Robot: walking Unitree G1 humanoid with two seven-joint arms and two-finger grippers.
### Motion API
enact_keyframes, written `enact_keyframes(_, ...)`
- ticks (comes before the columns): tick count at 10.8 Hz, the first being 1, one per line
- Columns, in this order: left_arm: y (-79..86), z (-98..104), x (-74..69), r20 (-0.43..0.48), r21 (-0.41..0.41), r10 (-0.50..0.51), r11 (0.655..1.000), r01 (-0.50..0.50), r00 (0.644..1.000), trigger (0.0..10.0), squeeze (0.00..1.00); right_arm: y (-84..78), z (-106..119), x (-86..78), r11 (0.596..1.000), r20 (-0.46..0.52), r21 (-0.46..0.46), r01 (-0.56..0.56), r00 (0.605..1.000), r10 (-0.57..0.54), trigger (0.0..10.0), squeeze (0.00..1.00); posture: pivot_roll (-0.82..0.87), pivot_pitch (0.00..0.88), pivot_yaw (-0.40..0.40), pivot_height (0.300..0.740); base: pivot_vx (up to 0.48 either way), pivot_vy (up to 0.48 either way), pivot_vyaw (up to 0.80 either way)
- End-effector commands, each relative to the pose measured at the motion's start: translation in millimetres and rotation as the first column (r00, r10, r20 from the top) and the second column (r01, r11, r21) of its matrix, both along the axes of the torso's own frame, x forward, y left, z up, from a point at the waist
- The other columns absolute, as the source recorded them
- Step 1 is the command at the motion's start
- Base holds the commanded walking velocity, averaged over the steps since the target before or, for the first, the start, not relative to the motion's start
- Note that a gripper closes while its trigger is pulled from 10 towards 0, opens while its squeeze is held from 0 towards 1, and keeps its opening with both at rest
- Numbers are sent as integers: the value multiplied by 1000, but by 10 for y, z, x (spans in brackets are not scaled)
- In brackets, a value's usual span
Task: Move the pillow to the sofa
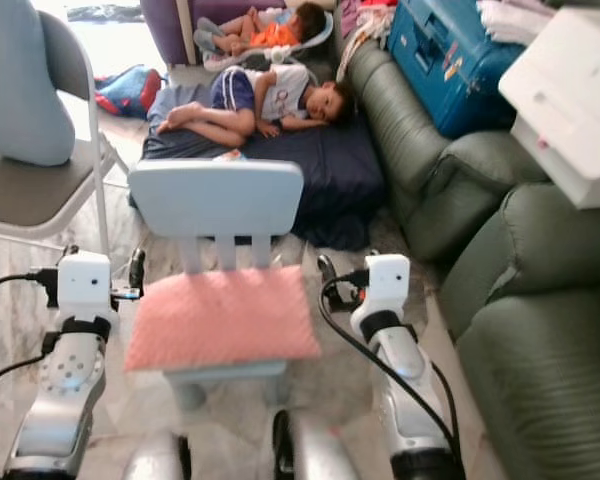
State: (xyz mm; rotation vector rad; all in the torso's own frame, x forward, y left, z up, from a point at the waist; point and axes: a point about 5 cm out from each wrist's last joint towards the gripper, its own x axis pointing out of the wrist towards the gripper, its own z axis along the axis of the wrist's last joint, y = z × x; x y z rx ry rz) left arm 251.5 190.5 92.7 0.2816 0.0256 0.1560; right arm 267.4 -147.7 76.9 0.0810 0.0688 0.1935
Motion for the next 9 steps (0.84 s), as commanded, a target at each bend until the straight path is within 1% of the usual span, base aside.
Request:
enact_keyframes(1,-1,-19,-19,-16,5,6,1000,-6,1000,10000,0,-39,10,-6,1000,-1,5,11,1000,-11,10000,0,-13,153,-60,617,0,0,0)
enact_keyframes(2,2,-15,-19,-13,12,14,1000,-14,1000,10000,0,-40,12,-2,1000,-1,5,9,1000,-9,10000,0,-14,155,-62,613,0,0,0)
enact_keyframes(3,33,0,-19,0,39,53,998,-53,999,10000,0,-53,17,12,1000,-1,3,9,1000,-9,10000,0,-14,155,-65,613,0,0,0)
enact_keyframes(5,59,16,-18,9,64,72,995,-73,997,10000,0,-59,20,24,1000,-2,4,7,1000,-7,10000,0,-14,156,-66,613,0,0,0)
enact_keyframes(6,106,33,-14,17,74,108,991,-109,994,10000,0,-64,3,21,1000,-10,0,0,1000,0,10000,0,-15,157,-67,613,0,0,0)
enact_keyframes(9,110,46,11,24,85,127,988,-128,992,10000,0,-88,-10,23,1000,-15,4,-2,1000,2,10000,0,-20,154,-69,613,0,0,0)
